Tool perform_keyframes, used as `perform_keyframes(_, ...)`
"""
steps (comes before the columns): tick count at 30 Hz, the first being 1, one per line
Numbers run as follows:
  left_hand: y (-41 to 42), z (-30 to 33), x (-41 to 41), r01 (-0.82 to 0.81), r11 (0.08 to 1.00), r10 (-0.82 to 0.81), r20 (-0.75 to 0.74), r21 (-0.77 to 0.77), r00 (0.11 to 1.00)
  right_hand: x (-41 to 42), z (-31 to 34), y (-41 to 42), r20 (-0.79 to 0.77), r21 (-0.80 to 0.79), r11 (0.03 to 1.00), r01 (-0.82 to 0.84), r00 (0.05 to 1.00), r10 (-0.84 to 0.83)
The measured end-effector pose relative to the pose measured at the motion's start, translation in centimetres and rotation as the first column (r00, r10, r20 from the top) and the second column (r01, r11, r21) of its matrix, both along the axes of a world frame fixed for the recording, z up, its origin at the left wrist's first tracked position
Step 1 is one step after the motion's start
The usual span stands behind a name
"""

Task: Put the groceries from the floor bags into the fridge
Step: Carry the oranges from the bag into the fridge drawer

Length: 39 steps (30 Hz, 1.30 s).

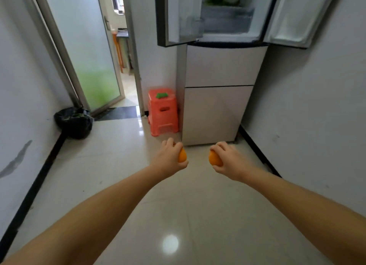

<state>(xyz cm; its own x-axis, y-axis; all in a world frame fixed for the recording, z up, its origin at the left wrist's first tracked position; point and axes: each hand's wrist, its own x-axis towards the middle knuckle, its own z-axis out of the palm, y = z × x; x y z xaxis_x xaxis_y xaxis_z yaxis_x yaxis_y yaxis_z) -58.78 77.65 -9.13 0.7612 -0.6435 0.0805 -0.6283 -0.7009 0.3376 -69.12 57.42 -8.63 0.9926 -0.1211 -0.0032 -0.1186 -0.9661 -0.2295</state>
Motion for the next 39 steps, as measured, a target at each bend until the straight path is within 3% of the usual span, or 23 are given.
perform_keyframes(8, -13.7, 3.6, 14.0, -0.020, 0.997, 0.027, 0.101, -0.077, 0.994, 13.2, 4.4, -12.0, 0.197, 0.045, 0.997, 0.068, 0.978, -0.075)
perform_keyframes(15, -29.3, 11.6, 29.6, 0.101, 0.981, -0.076, 0.153, -0.166, 0.985, 26.3, 11.7, -25.0, 0.282, 0.052, 0.974, 0.220, 0.932, -0.226)
perform_keyframes(21, -42.4, 13.5, 39.0, 0.112, 0.949, -0.106, 0.036, -0.295, 0.994, 34.8, 14.0, -36.4, 0.364, 0.098, 0.939, 0.330, 0.866, -0.343)
perform_keyframes(28, -57.7, 15.9, 52.0, -0.004, 0.897, -0.047, -0.103, -0.441, 0.994, 48.8, 16.8, -50.6, 0.425, 0.460, 0.861, 0.220, 0.797, -0.430)
perform_keyframes(30, -61.5, 17.5, 56.1, -0.091, 0.832, -0.021, -0.195, -0.548, 0.981, 53.4, 18.0, -54.8, 0.387, 0.582, 0.796, 0.167, 0.804, -0.452)
perform_keyframes(33, -65.3, 19.9, 61.4, -0.289, 0.661, -0.015, -0.397, -0.693, 0.918, 60.1, 20.5, -59.8, 0.254, 0.751, 0.645, 0.143, 0.839, -0.481)
perform_keyframes(35, -66.8, 21.0, 64.7, -0.429, 0.566, -0.037, -0.542, -0.704, 0.840, 64.4, 21.7, -62.1, 0.163, 0.881, 0.464, 0.089, 0.864, -0.476)
perform_keyframes(39, -69.3, 22.3, 71.6, -0.564, 0.410, -0.147, -0.662, -0.717, 0.734, 73.2, 22.3, -64.7, 0.045, 0.998, 0.063, -0.018, 0.880, -0.474)
